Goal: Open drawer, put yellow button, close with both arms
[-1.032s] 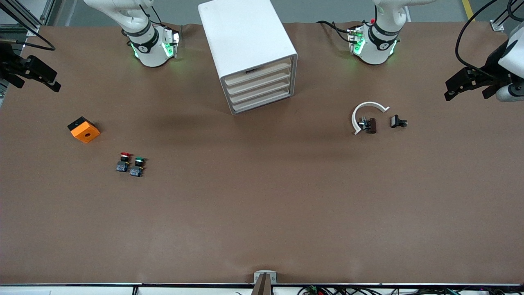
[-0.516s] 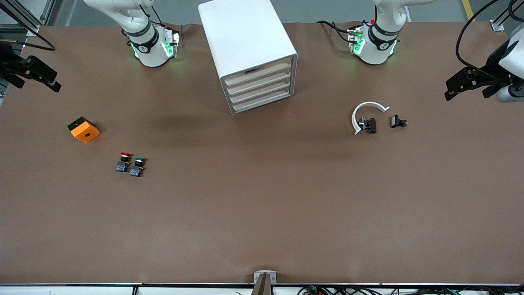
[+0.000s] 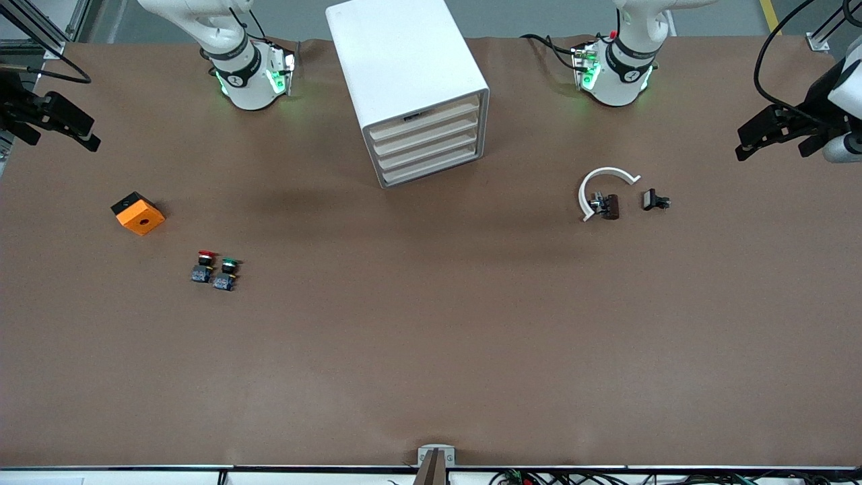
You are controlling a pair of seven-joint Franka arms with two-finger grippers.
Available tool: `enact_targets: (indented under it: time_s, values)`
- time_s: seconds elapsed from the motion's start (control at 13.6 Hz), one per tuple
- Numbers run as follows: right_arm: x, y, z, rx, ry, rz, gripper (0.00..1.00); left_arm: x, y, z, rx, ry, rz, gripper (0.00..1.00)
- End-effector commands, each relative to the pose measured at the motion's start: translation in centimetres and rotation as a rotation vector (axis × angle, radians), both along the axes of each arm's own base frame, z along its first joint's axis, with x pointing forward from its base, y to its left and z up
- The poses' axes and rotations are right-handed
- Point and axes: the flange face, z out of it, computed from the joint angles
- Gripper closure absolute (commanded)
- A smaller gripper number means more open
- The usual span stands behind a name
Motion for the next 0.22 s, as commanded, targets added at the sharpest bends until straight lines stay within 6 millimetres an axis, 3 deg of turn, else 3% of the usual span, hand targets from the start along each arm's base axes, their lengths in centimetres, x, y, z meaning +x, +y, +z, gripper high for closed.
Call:
enact_targets:
  time_s: [0.0, 0.15]
  values:
    - [0.33, 0.16, 0.37, -0.006, -0.004, -0.001, 0.0, 0.11, 0.21, 0.47, -0.002, 0.009, 0.009, 0.0]
    - [0.28, 0.16, 0.44, -0.006, -0.005, 0.0, 0.0, 0.11, 0.21, 0.4, -0.001, 0.01, 0.009, 0.0]
